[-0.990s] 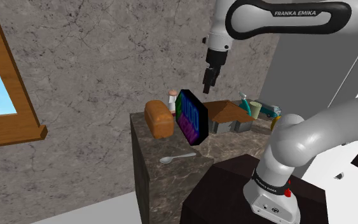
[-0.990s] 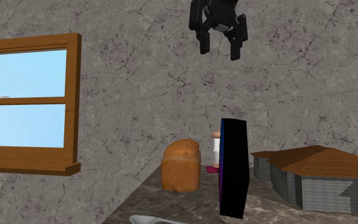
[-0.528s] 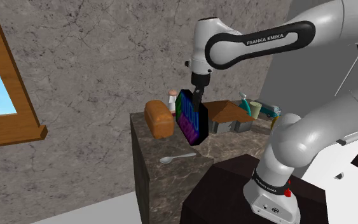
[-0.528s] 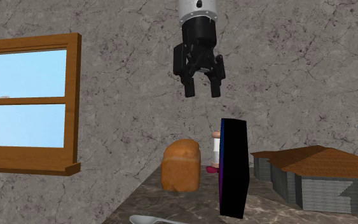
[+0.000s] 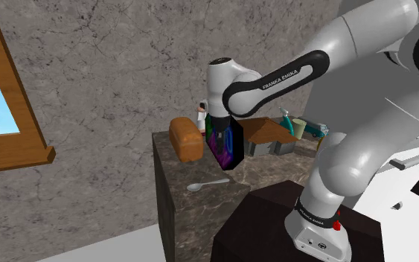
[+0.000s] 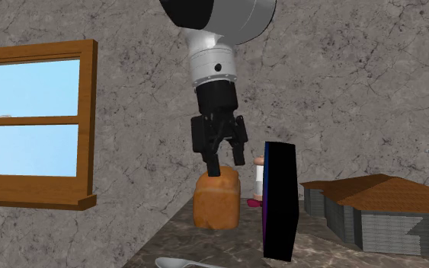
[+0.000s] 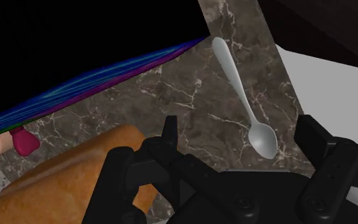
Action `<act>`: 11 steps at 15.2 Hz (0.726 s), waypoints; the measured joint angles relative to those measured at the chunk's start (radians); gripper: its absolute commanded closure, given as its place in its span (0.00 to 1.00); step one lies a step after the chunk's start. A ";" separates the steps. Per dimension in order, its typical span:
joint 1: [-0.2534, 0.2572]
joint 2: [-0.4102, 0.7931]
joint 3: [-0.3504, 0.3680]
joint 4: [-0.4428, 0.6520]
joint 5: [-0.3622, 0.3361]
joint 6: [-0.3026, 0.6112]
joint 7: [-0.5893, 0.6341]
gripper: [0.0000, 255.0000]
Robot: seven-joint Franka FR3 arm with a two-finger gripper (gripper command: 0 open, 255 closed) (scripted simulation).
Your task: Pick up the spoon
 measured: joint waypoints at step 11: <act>0.010 0.353 0.053 -0.030 -0.187 0.291 0.003 0.00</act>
